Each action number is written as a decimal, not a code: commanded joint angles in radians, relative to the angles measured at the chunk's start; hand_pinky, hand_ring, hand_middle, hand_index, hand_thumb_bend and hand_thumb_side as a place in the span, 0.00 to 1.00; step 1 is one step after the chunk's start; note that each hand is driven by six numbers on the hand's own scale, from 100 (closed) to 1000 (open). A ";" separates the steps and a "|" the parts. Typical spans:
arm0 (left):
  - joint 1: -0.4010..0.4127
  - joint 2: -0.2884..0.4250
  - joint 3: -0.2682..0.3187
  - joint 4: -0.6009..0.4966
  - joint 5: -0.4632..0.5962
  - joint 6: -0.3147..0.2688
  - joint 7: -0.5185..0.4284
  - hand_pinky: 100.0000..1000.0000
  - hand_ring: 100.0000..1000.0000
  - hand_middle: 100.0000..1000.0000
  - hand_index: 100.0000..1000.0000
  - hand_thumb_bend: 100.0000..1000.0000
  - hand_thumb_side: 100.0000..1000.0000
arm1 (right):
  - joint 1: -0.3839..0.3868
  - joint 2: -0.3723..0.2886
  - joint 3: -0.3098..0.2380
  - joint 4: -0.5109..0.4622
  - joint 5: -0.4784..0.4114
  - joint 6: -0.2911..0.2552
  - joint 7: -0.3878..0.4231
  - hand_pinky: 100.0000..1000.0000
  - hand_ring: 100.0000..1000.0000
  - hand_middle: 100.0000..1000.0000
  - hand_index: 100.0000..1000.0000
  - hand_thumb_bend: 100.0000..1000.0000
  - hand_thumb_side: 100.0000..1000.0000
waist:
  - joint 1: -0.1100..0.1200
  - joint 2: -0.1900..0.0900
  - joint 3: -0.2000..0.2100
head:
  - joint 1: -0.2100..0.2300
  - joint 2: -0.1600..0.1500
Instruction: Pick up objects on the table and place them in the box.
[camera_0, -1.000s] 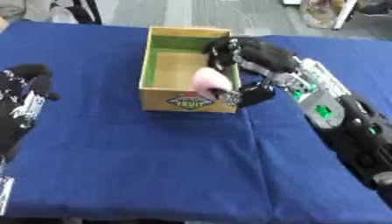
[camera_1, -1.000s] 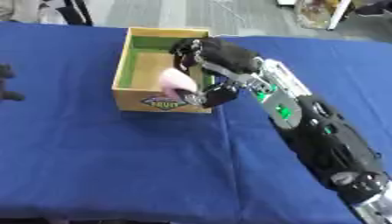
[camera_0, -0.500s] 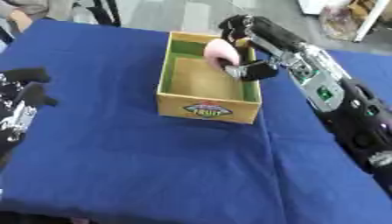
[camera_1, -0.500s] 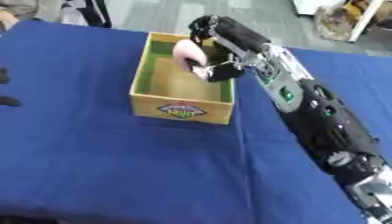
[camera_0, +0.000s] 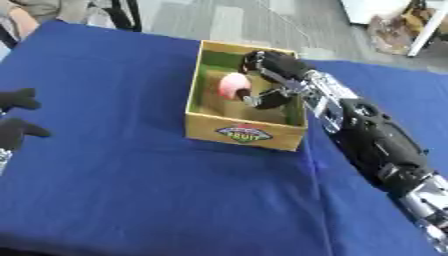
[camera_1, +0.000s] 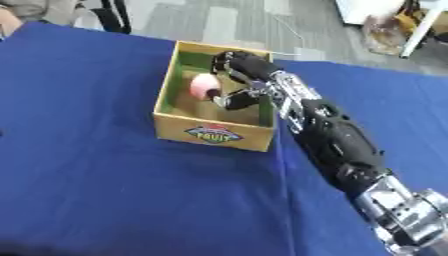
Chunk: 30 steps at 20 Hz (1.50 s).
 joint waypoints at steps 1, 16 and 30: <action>-0.015 0.011 -0.002 -0.023 0.006 0.000 -0.008 0.56 0.91 0.60 0.70 0.27 0.34 | -0.027 -0.019 -0.026 0.038 0.081 0.026 -0.045 0.69 0.85 0.70 0.79 0.06 0.44 | 0.004 -0.015 -0.001 | -0.010 -0.008; 0.012 0.017 0.015 -0.008 0.001 0.002 0.009 0.56 0.92 0.60 0.70 0.27 0.35 | -0.010 -0.083 -0.029 -0.165 -0.108 0.061 0.002 0.68 0.88 0.70 0.88 0.11 0.30 | 0.008 -0.037 -0.068 | 0.028 0.013; 0.096 0.028 0.092 0.030 -0.045 -0.010 0.086 0.56 0.92 0.60 0.70 0.27 0.36 | 0.334 -0.197 -0.120 -0.775 -0.916 0.270 0.008 0.60 0.93 0.57 0.74 0.00 0.00 | 0.015 -0.066 -0.252 | 0.189 0.051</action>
